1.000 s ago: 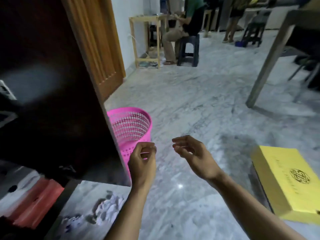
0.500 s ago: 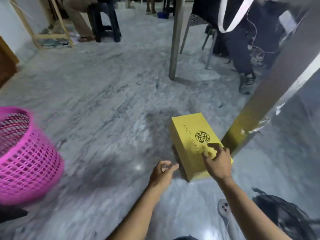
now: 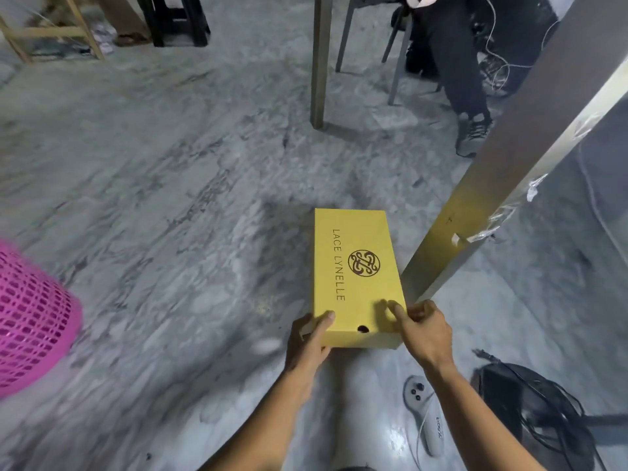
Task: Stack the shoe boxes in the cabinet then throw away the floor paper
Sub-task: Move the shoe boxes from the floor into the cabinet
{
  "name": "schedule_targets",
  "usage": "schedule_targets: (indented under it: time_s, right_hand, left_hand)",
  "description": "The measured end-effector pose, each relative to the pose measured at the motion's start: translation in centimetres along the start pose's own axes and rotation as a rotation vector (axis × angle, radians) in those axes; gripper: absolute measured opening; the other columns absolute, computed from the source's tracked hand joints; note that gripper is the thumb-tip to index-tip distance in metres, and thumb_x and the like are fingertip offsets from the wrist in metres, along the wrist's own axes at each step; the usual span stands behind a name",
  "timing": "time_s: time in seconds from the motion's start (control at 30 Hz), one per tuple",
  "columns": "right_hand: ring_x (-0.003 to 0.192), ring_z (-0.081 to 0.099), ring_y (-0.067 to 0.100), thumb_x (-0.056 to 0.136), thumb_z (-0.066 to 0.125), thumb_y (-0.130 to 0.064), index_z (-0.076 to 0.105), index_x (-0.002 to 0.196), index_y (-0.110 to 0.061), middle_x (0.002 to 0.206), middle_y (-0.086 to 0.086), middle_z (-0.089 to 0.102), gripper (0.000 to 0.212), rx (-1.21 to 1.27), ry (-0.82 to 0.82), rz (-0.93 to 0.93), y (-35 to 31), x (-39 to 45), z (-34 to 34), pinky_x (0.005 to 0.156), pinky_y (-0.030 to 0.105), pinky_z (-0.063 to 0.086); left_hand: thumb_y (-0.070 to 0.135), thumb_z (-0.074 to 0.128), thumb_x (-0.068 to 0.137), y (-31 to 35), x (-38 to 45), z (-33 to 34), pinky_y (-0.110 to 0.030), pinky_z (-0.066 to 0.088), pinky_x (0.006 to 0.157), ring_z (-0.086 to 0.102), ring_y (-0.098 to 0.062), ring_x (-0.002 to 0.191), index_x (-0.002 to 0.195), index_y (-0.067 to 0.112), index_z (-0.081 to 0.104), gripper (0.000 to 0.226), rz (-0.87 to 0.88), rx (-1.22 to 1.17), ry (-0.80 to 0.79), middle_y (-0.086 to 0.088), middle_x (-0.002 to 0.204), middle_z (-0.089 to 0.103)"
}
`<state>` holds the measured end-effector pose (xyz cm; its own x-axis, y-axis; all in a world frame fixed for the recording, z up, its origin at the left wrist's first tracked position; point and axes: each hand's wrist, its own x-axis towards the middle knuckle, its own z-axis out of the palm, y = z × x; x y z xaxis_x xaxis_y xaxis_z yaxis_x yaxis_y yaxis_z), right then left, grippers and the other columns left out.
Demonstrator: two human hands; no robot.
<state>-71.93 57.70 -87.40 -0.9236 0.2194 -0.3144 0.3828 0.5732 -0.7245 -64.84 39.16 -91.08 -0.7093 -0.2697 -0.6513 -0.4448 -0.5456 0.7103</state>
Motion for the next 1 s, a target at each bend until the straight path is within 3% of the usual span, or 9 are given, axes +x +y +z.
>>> schedule_targets:
  time_s: [0.13, 0.23, 0.37, 0.47, 0.57, 0.63, 0.77, 0.9, 1.0]
  right_hand:
    - [0.096, 0.068, 0.020, 0.090, 0.071, -0.055, 0.062, 0.108, -0.017, 0.105, 0.001, 0.069, 0.043, 0.254, -0.162, 0.035, -2.0, 0.6, 1.1, 0.088, 0.044, 0.054]
    - [0.097, 0.075, 0.022, 0.083, 0.076, -0.061, 0.053, 0.134, -0.024, 0.115, 0.003, 0.072, 0.067, 0.423, -0.336, 0.014, -4.4, 1.2, 2.8, 0.084, 0.047, 0.063]
    - [0.102, 0.078, 0.019, 0.078, 0.085, -0.044, 0.045, 0.144, -0.024, 0.114, 0.003, 0.079, 0.080, 0.565, -0.516, -0.091, -7.6, -0.4, 5.4, 0.096, 0.050, 0.060]
    - [0.108, 0.077, 0.024, 0.067, 0.092, -0.042, 0.052, 0.144, -0.027, 0.129, 0.010, 0.073, 0.088, 0.602, -0.568, -0.198, -10.0, -3.0, 7.4, 0.094, 0.049, 0.061]
    - [0.113, 0.074, 0.034, 0.059, 0.095, -0.048, 0.057, 0.141, -0.031, 0.129, 0.016, 0.072, 0.092, 0.588, -0.659, -0.312, -13.2, -6.8, 9.5, 0.092, 0.047, 0.061]
    - [0.114, 0.073, 0.038, 0.057, 0.096, -0.055, 0.056, 0.143, -0.034, 0.124, 0.019, 0.073, 0.098, 0.551, -0.751, -0.399, -15.4, -9.5, 10.6, 0.100, 0.055, 0.057]
    - [0.112, 0.072, 0.040, 0.060, 0.092, -0.063, 0.055, 0.143, -0.042, 0.122, 0.019, 0.073, 0.092, 0.451, -0.906, -0.563, -20.2, -15.9, 12.8, 0.096, 0.065, 0.056]
    - [0.109, 0.074, 0.040, 0.065, 0.090, -0.062, 0.049, 0.147, -0.038, 0.121, 0.015, 0.075, 0.095, 0.389, -1.067, -0.719, -25.1, -23.5, 15.1, 0.093, 0.067, 0.057]
    - [0.107, 0.076, 0.035, 0.063, 0.088, -0.066, 0.046, 0.148, -0.038, 0.120, 0.013, 0.076, 0.099, 0.357, -1.173, -0.827, -28.1, -29.6, 16.3, 0.086, 0.063, 0.061]
  left_hand:
    - [0.035, 0.082, 0.084, 0.0, -1.6, -5.2, -0.038, 0.055, 0.104, 0.069, -0.022, 0.116, 0.124, 0.017, 0.064, 0.048, -0.011, 0.007, -0.043, -0.001, 0.128, 0.070]
    - [0.042, 0.087, 0.072, -0.2, -3.4, -9.6, -0.040, 0.055, 0.104, 0.072, -0.026, 0.115, 0.129, 0.017, 0.063, 0.067, -0.003, -0.001, -0.088, -0.004, 0.130, 0.072]
    - [0.049, 0.102, 0.035, 0.1, -6.2, -14.4, -0.041, 0.058, 0.096, 0.073, -0.032, 0.112, 0.131, 0.019, 0.062, 0.108, 0.003, -0.009, -0.146, -0.007, 0.123, 0.076]
    - [0.055, 0.101, 0.036, 2.0, -8.5, -17.1, -0.049, 0.055, 0.101, 0.071, -0.031, 0.116, 0.140, 0.028, 0.053, 0.117, 0.059, 0.076, -0.166, -0.007, 0.125, 0.075]
    - [0.061, 0.098, 0.041, 5.2, -10.8, -20.7, -0.046, 0.054, 0.096, 0.076, -0.022, 0.104, 0.141, 0.035, 0.052, 0.113, 0.180, 0.065, -0.048, -0.001, 0.116, 0.079]
    - [0.052, 0.090, 0.059, 7.5, -12.2, -22.8, -0.043, 0.054, 0.094, 0.078, -0.016, 0.097, 0.144, 0.031, 0.051, 0.096, 0.272, 0.004, 0.035, 0.003, 0.109, 0.081]
    - [0.041, 0.078, 0.073, 11.7, -16.0, -27.7, -0.035, 0.056, 0.081, 0.076, -0.015, 0.098, 0.148, 0.028, 0.046, 0.082, 0.433, -0.067, 0.107, 0.005, 0.111, 0.080]
    - [0.033, 0.085, 0.074, 13.9, -21.9, -32.7, -0.020, 0.059, 0.068, 0.078, -0.009, 0.093, 0.132, 0.019, 0.059, 0.066, 0.496, -0.129, 0.168, 0.006, 0.103, 0.082]
    - [0.039, 0.085, 0.067, 14.5, -26.7, -36.6, -0.032, 0.061, 0.082, 0.073, -0.025, 0.111, 0.128, 0.016, 0.063, 0.068, 0.522, -0.136, 0.302, -0.006, 0.115, 0.079]
